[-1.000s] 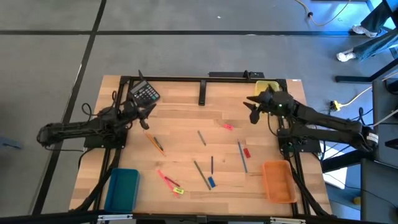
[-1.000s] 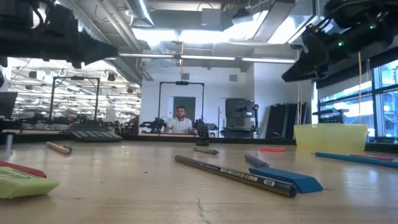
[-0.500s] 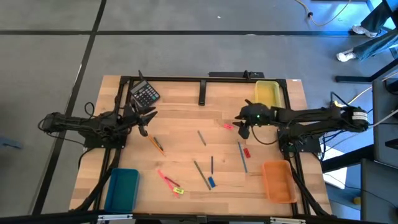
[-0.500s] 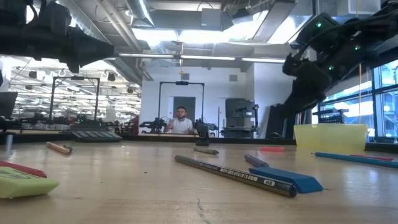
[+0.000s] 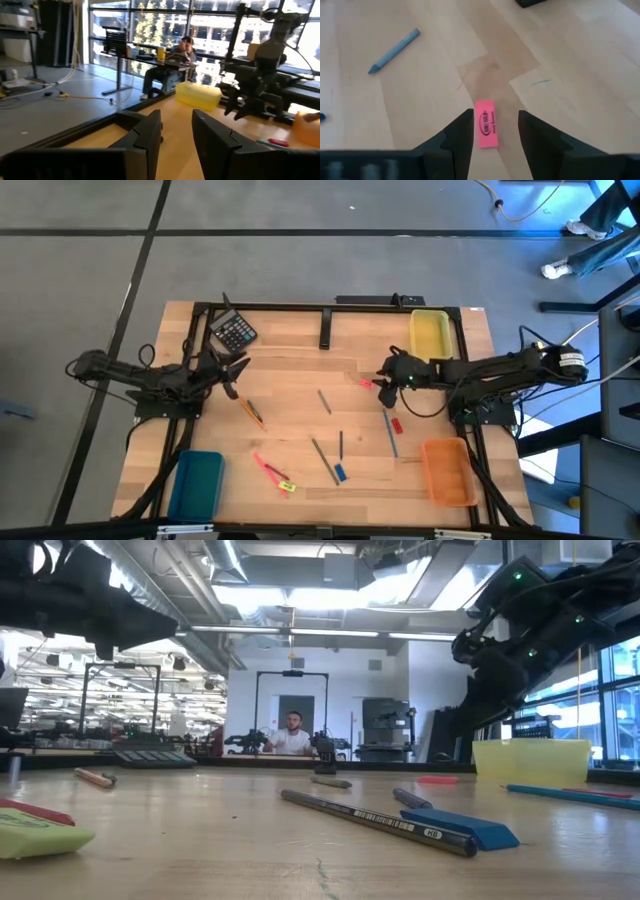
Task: Sort crayons/erasers/pens/pencils in bins
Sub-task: Put the pink eraser into the blue bin
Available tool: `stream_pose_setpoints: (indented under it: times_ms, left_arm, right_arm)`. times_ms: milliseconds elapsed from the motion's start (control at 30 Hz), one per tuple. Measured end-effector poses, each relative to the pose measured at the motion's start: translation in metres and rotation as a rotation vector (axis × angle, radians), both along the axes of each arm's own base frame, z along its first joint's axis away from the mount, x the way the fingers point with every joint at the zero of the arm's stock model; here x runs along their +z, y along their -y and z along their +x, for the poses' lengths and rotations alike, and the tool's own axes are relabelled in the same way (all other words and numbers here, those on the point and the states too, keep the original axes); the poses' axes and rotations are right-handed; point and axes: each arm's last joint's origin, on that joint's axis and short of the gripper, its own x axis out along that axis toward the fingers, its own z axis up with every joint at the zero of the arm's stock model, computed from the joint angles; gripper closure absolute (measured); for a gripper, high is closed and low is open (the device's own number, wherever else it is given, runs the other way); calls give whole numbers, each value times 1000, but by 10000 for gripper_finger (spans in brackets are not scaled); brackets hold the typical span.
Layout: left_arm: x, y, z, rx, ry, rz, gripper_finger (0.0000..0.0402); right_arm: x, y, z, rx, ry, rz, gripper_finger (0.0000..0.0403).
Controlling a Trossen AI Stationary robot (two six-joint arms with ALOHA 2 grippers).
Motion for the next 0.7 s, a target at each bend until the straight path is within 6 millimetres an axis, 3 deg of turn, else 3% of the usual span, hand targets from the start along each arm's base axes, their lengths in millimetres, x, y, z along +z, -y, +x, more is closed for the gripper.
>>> stream_pose_setpoints:
  times_ms: [200, 400, 500, 700]
  left_arm:
    - [-2, 8, -2, -22, -18, -1, 298]
    - [-7, 15, -4, -13, -80, 12, 298]
    - [-11, 16, -5, 3, -86, -22, 298]
    - [-17, 15, -1, -25, -123, -52, 297]
  right_arm:
    - [-1, -12, 0, 7, -4, -3, 246]
    - [2, -11, 2, 23, -1, 40, 246]
    - [16, -8, 10, 48, -17, 34, 246]
    - [52, -4, 13, -11, -230, -44, 246]
